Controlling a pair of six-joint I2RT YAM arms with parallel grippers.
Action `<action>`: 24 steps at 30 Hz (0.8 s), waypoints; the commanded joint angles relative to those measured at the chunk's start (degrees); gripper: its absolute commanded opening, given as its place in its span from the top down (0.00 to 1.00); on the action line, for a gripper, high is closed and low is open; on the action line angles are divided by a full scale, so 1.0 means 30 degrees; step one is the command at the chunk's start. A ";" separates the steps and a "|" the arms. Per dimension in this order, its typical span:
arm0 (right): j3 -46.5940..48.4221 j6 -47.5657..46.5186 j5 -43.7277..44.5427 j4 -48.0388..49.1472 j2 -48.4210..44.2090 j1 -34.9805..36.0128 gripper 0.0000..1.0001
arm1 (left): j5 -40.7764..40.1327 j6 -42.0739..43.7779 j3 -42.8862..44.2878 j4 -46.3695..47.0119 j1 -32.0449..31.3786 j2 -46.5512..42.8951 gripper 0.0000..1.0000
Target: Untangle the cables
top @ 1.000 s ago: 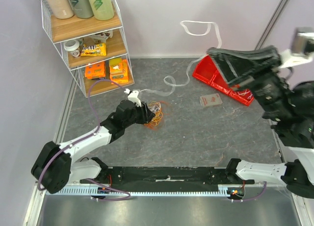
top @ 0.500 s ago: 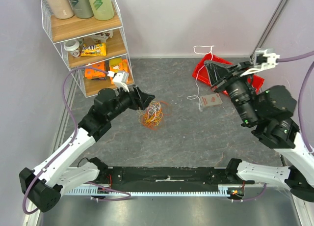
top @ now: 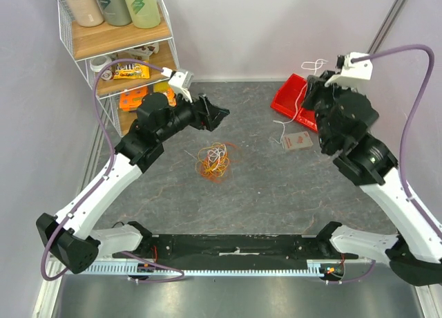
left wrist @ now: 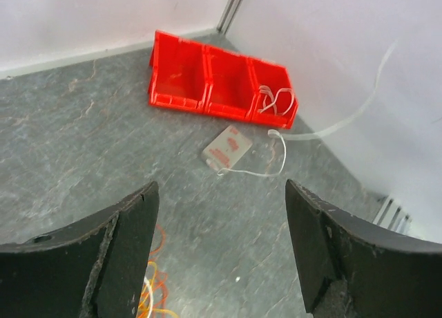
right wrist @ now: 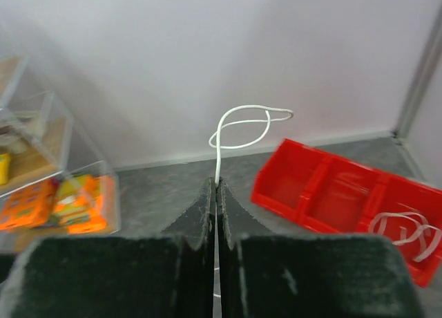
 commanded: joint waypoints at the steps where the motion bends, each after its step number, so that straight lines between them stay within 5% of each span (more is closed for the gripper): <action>1: 0.1083 0.0578 -0.2459 -0.1410 0.1563 -0.4255 1.00 | 0.0394 0.2949 0.0598 -0.1500 0.0055 -0.0095 0.21; 11: 0.3455 0.1897 -0.7446 -0.1441 0.5225 -1.2494 1.00 | -0.0955 0.3597 -0.1836 -0.0301 0.0142 -0.1680 0.21; 24: 0.5740 0.1955 -0.8971 -0.0328 0.8597 -1.5048 1.00 | -0.0195 0.3071 -0.1925 -0.0183 0.0435 -0.1328 0.22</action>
